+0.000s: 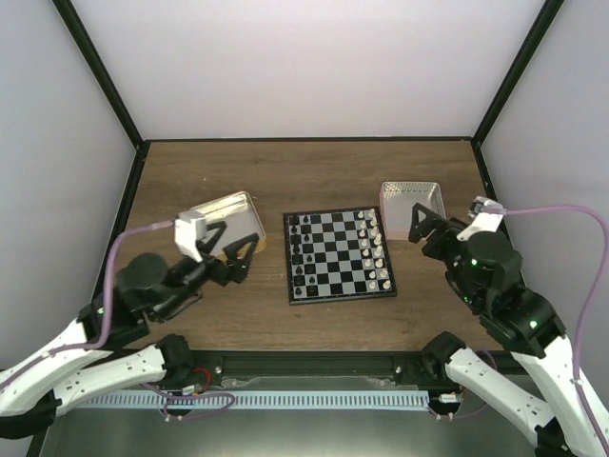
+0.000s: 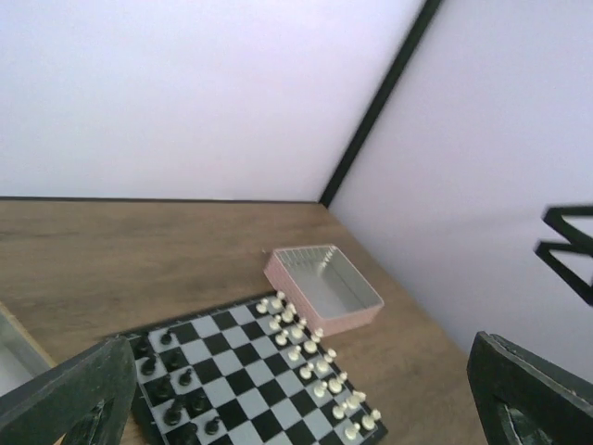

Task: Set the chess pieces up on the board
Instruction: Reset both arms

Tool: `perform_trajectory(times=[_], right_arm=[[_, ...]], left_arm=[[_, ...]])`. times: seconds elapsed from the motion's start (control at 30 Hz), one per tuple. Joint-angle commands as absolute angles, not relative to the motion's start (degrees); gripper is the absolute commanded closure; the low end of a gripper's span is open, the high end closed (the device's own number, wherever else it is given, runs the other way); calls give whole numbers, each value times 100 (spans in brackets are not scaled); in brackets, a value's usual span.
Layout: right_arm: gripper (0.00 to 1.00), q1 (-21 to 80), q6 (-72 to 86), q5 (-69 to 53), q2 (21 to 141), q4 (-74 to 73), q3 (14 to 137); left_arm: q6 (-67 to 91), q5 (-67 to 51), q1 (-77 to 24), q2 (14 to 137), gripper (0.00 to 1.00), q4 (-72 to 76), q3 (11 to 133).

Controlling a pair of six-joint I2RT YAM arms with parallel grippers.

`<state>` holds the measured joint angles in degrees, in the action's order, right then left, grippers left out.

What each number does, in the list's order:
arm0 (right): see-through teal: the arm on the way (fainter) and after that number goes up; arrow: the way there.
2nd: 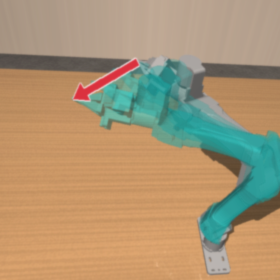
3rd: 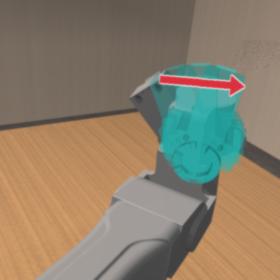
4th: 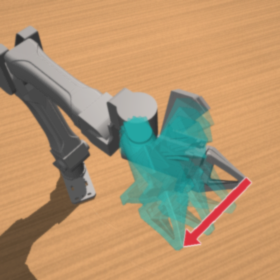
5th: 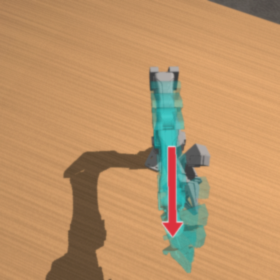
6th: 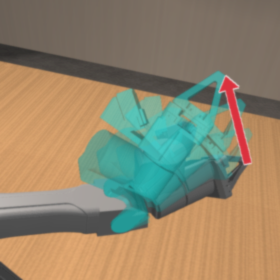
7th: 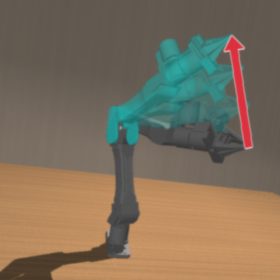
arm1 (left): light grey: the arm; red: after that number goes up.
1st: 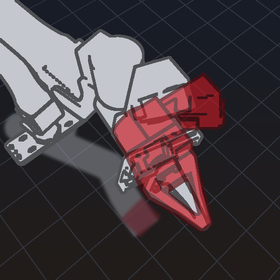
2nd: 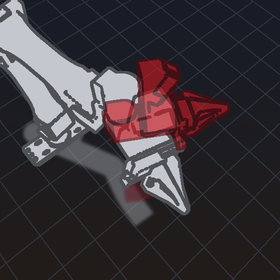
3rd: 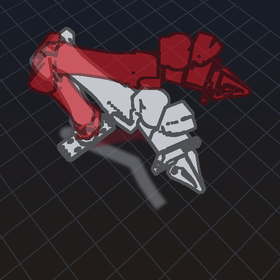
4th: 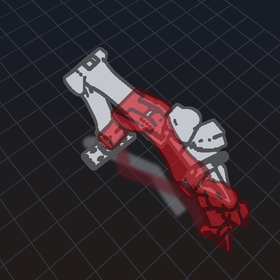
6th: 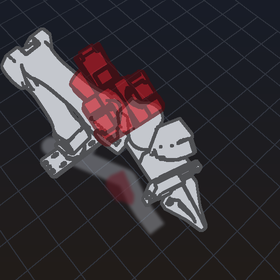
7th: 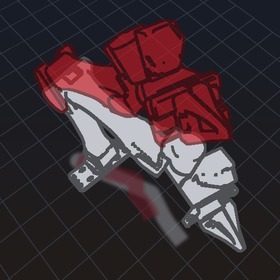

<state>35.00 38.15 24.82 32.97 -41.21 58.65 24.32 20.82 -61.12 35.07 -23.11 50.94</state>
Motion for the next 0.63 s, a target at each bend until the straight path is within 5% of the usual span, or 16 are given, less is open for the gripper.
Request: perform_trajectory(times=[0.0,0.23,0.6], right_arm=[[0,3469,3599,3045,3120,-5155,6291],[0,3463,3541,3251,2884,-5651,6721],[0,3463,3577,3053,2431,-5791,6763]], left_arm=[[2613,3171,-6126,2852,0,-3072,5099],[2592,4455,-6126,1988,0,-3840,5440],[2472,4364,-6131,1673,0,-4030,5630]])
